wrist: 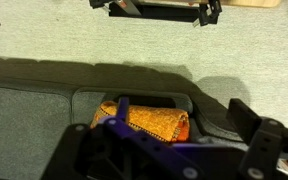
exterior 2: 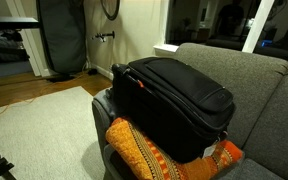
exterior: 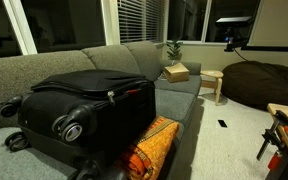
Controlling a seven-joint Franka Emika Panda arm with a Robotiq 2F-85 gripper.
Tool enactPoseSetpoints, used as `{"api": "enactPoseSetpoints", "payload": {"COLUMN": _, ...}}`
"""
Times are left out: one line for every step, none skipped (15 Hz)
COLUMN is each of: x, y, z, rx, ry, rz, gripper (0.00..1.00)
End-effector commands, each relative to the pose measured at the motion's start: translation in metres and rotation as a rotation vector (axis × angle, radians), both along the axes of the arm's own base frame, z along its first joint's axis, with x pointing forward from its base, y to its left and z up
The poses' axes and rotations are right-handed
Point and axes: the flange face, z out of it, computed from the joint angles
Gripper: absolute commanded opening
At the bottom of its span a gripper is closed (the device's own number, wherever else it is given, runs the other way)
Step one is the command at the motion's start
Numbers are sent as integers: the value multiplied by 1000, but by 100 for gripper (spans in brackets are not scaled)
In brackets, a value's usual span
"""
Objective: Slide the zip to the right
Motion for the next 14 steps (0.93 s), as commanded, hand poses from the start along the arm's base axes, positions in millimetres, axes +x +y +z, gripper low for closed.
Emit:
{"api": "enactPoseSetpoints", "payload": {"x": 0, "y": 18, "z": -12, "rx": 12, "ry": -42, "rz": 44, "gripper": 100}}
{"api": "enactPoseSetpoints", "payload": {"x": 2, "y": 22, "z": -14, "rx": 14, "ry": -49, "rz": 53, "gripper": 100}}
{"api": "enactPoseSetpoints", "payload": {"x": 4, "y": 24, "z": -16, "rx": 15, "ry": -60, "rz": 60, "gripper": 100}}
{"api": "enactPoseSetpoints", "payload": {"x": 6, "y": 26, "z": -18, "rx": 17, "ry": -73, "rz": 65, "gripper": 100}}
{"api": "enactPoseSetpoints", "payload": {"x": 9, "y": 27, "z": -20, "rx": 19, "ry": -83, "rz": 67, "gripper": 100}}
{"api": "enactPoseSetpoints", "payload": {"x": 13, "y": 27, "z": -22, "rx": 20, "ry": -95, "rz": 67, "gripper": 100}}
{"api": "enactPoseSetpoints", "payload": {"x": 17, "y": 27, "z": -24, "rx": 24, "ry": -102, "rz": 69, "gripper": 100}}
{"api": "enactPoseSetpoints", "payload": {"x": 21, "y": 26, "z": -26, "rx": 27, "ry": -109, "rz": 67, "gripper": 100}}
{"api": "enactPoseSetpoints", "payload": {"x": 25, "y": 26, "z": -28, "rx": 28, "ry": -117, "rz": 67, "gripper": 100}}
{"api": "enactPoseSetpoints", "payload": {"x": 28, "y": 26, "z": -30, "rx": 33, "ry": -126, "rz": 67, "gripper": 100}}
{"api": "enactPoseSetpoints", "payload": {"x": 32, "y": 27, "z": -32, "rx": 37, "ry": -134, "rz": 67, "gripper": 100}}
{"api": "enactPoseSetpoints", "payload": {"x": 37, "y": 28, "z": -34, "rx": 41, "ry": -139, "rz": 68, "gripper": 100}}
{"api": "enactPoseSetpoints", "payload": {"x": 40, "y": 29, "z": -37, "rx": 44, "ry": -143, "rz": 69, "gripper": 100}}
{"api": "enactPoseSetpoints", "payload": {"x": 45, "y": 31, "z": -39, "rx": 48, "ry": -152, "rz": 72, "gripper": 100}}
